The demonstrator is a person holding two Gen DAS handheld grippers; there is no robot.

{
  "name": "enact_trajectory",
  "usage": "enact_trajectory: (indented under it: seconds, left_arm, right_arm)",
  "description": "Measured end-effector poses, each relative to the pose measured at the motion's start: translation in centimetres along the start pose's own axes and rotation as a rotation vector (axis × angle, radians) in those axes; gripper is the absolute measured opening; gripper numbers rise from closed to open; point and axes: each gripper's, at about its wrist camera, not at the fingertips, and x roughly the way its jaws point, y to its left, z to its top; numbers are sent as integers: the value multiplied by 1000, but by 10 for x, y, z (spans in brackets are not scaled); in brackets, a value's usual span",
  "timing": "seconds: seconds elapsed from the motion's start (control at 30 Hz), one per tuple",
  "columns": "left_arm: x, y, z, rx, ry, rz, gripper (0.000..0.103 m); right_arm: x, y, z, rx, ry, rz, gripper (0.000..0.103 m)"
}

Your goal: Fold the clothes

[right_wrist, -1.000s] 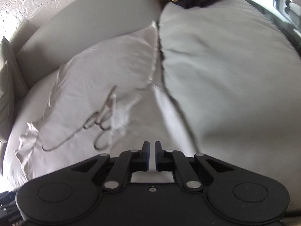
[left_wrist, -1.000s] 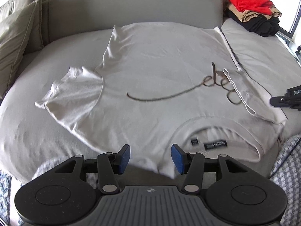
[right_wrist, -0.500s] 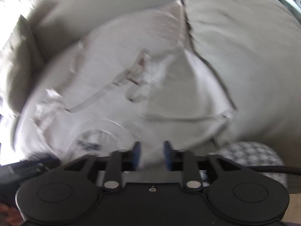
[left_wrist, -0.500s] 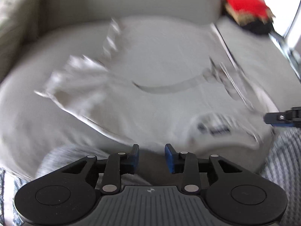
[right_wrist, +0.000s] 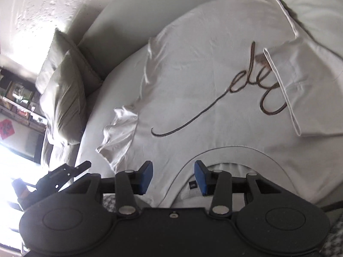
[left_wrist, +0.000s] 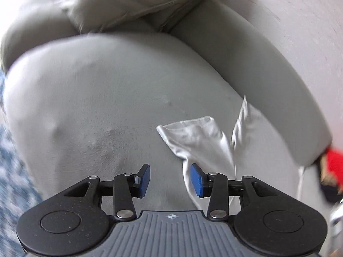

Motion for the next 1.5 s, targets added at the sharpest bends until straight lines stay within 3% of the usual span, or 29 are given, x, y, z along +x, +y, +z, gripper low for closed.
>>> enact_trajectory:
  seconds: [0.13, 0.33, 0.5, 0.7, 0.73, 0.8, 0.93, 1.03, 1.2, 1.3, 1.4, 1.47, 1.5]
  left_arm:
    - [25, 26, 11, -154, 45, -91, 41]
    - [42, 48, 27, -305, 47, -151, 42]
    - [53, 38, 37, -227, 76, -136, 40]
    - [65, 38, 42, -220, 113, -138, 16]
    - [64, 40, 44, -225, 115, -122, 9]
    - [61, 41, 46, -227, 107, -116, 5]
    - [43, 17, 49, -94, 44, -40, 2]
    - [26, -18, 48, 70, -32, 0, 2]
    - [0, -96, 29, 433, -158, 5, 2]
    - [-12, -146, -8, 683, -219, -7, 2]
    - [-11, -178, -59, 911, -184, -29, 2]
    - [3, -186, -94, 1045, -85, 13, 14]
    - [12, -186, -110, 1101, -28, 41, 15]
  right_arm:
    - [12, -15, 2, 61, 18, -51, 43]
    - [15, -35, 1, 138, 16, -5, 43]
    - [17, -38, 0, 151, 10, 7, 44]
    - [13, -42, 1, 173, 4, 24, 44]
    - [11, -42, 1, 176, 1, 25, 44]
    - [5, -42, 2, 171, -15, 17, 44]
    - [-13, -45, 3, 141, -59, -16, 46]
    - [-28, -52, 4, 124, -100, -39, 47]
    - [-37, -76, 2, 173, -115, -39, 48]
    - [-37, -85, 1, 191, -118, -17, 48]
    - [-38, -90, 3, 200, -116, -1, 48]
    - [-38, -94, 3, 211, -112, 16, 49]
    - [-39, -94, 3, 210, -110, 19, 50]
